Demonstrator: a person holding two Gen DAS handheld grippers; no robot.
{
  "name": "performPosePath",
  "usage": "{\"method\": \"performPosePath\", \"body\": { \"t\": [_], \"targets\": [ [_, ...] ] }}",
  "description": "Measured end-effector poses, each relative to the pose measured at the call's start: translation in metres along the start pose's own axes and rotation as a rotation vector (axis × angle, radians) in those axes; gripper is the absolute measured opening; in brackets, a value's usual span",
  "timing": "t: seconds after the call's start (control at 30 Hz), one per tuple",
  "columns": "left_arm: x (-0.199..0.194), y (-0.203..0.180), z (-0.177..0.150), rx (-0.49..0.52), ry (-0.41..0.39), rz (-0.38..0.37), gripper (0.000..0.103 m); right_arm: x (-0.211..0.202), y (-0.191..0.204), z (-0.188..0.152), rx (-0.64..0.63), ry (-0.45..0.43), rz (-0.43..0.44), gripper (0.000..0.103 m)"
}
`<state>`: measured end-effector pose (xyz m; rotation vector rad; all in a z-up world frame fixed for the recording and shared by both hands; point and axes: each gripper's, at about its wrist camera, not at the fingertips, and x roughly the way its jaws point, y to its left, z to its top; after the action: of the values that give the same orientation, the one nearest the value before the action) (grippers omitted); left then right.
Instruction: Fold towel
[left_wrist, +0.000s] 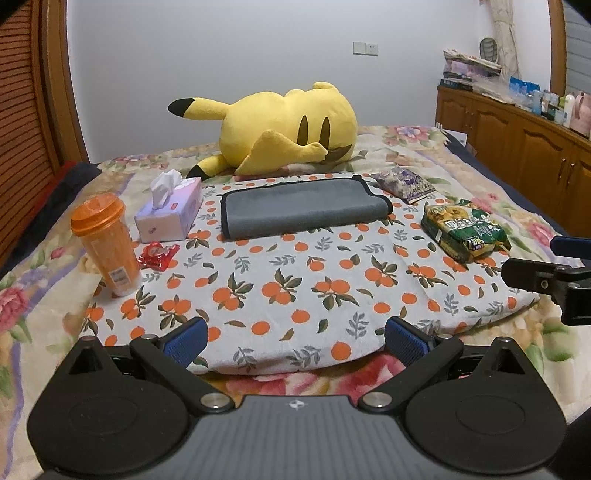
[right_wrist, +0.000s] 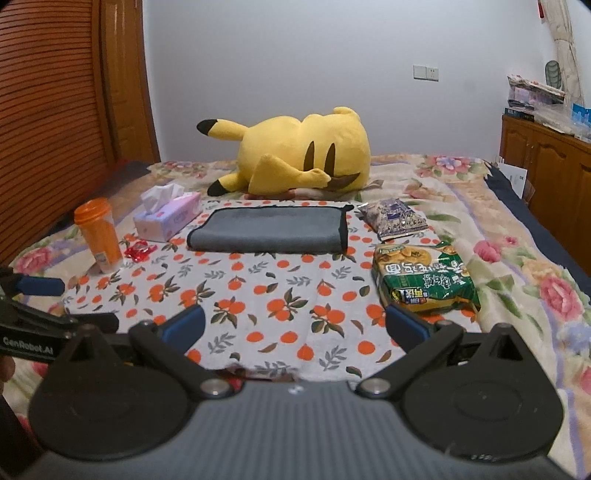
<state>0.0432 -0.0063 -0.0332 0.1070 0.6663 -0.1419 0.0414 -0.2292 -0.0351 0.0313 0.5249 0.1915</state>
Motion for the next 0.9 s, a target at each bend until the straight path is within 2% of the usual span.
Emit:
{"method": "performPosePath", "body": {
  "t": [0.4, 0.9],
  "targets": [
    [0.001, 0.001, -0.006, -0.009, -0.004, 0.015, 0.103, 0.007, -0.005, -0.010, 0.007, 0.024, -0.037, 0.103],
    [-0.018, 0.005, -0.005, -0.036, -0.092, 0.030, 0.103, 0.003, -0.006, -0.011, 0.007, 0.005, -0.047, 0.103]
  ]
}}
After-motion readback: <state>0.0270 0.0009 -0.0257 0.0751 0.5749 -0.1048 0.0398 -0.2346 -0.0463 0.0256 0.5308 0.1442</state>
